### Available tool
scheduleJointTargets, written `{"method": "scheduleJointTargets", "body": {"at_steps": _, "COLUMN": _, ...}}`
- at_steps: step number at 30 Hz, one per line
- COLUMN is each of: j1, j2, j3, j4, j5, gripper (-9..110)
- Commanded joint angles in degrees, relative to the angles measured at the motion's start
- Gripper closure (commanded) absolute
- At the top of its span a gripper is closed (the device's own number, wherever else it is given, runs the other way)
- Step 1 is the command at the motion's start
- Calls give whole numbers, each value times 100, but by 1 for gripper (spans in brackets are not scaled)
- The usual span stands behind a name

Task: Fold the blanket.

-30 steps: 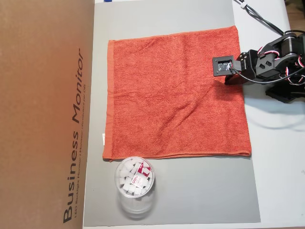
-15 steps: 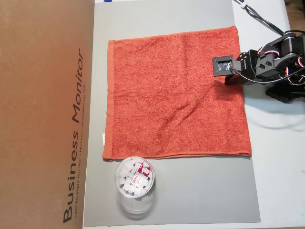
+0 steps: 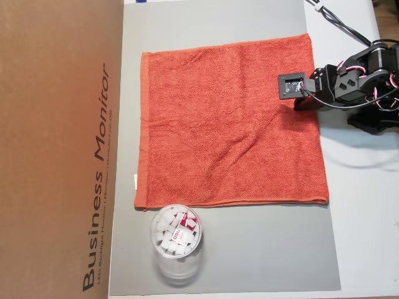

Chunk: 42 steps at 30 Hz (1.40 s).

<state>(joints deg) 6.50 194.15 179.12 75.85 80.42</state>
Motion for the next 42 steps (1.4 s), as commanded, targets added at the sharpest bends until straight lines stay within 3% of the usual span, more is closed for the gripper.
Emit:
{"method": "scheduleJointTargets", "body": {"at_steps": 1, "j1": -26, "j2": 44, "j3": 44, "j4": 9, "j5": -79, "gripper": 101}}
{"method": "scheduleJointTargets", "body": {"at_steps": 20, "j1": 53, "j2": -44, "j3": -237, "j4": -35, "j5": 9, "gripper": 101}}
{"method": "scheduleJointTargets", "body": {"at_steps": 33, "j1": 97, "j2": -1986, "j3": -1898, "j4": 18, "j5": 18, "gripper": 101}}
{"method": "scheduleJointTargets", "body": {"at_steps": 42, "j1": 817, "j2": -2408, "j3": -2575, "j4": 44, "j5": 18, "gripper": 101}}
